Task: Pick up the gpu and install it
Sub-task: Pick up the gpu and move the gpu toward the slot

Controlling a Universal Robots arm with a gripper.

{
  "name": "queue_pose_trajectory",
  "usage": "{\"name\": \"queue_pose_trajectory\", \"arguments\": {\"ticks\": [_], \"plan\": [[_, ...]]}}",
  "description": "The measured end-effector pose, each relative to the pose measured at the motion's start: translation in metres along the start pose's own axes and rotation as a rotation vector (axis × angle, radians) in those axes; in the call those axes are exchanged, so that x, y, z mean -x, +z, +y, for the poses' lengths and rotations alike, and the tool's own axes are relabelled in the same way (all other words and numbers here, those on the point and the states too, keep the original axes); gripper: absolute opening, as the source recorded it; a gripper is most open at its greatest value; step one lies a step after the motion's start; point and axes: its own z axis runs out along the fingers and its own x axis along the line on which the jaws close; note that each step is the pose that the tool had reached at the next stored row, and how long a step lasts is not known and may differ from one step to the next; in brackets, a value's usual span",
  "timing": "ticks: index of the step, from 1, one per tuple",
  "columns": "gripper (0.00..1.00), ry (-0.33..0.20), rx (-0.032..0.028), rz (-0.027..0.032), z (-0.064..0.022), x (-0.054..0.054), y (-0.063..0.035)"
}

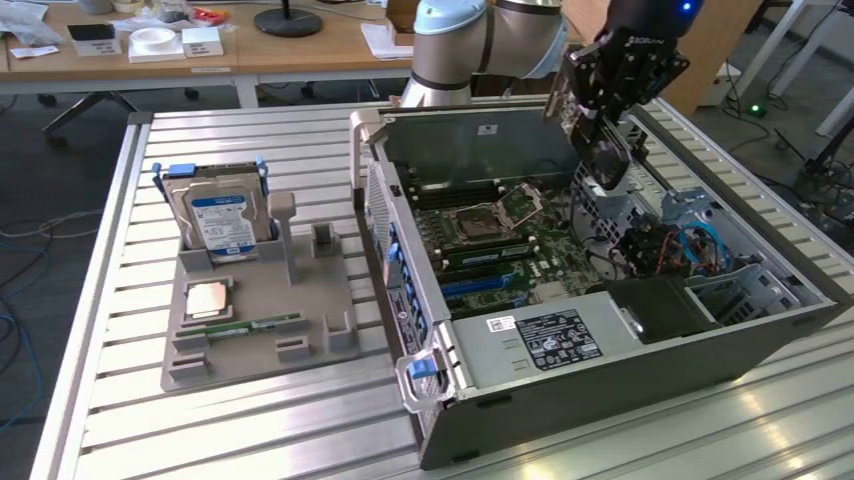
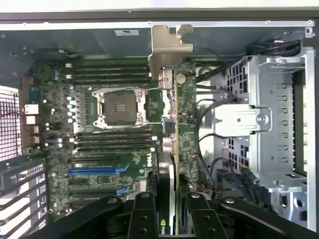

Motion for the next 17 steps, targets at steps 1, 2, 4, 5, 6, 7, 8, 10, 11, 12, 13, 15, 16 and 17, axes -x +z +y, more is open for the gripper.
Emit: {"name": "queue_pose_trajectory", "arguments": {"ticks": [1,2,4,5,6,7,8,10,11,12,13,15,16,17], "plan": [[0.27,0.0,0.0,-0.0001,0.0001,0.001,0.0],[0.27,0.0,-0.0001,0.0,0.0001,0.001,0.0],[0.27,0.0,-0.0001,0.0,0.0001,0.001,0.0],[0.27,0.0,-0.0001,0.0,0.0001,0.001,0.0],[0.27,0.0,-0.0001,0.0001,0.0001,0.001,0.0],[0.27,0.0,0.0,0.0,0.0001,0.002,0.0],[0.27,0.0,-0.0001,0.0,0.0002,0.004,0.0001],[0.27,0.0,-0.0001,0.0,0.0004,0.007,0.0002],[0.27,0.0,-0.0001,0.0,0.0005,0.008,0.0004],[0.27,0.0,-0.0003,0.0,0.0006,0.009,0.0005],[0.27,0.0,-0.0003,0.0001,0.0008,0.011,0.0007],[0.27,-0.002,-0.0001,0.0001,0.0013,0.013,0.0015],[0.27,-0.002,-0.0001,0.0002,0.0015,0.015,0.0017],[0.27,-0.003,-0.0002,0.0002,0.0016,0.016,0.0018]]}}
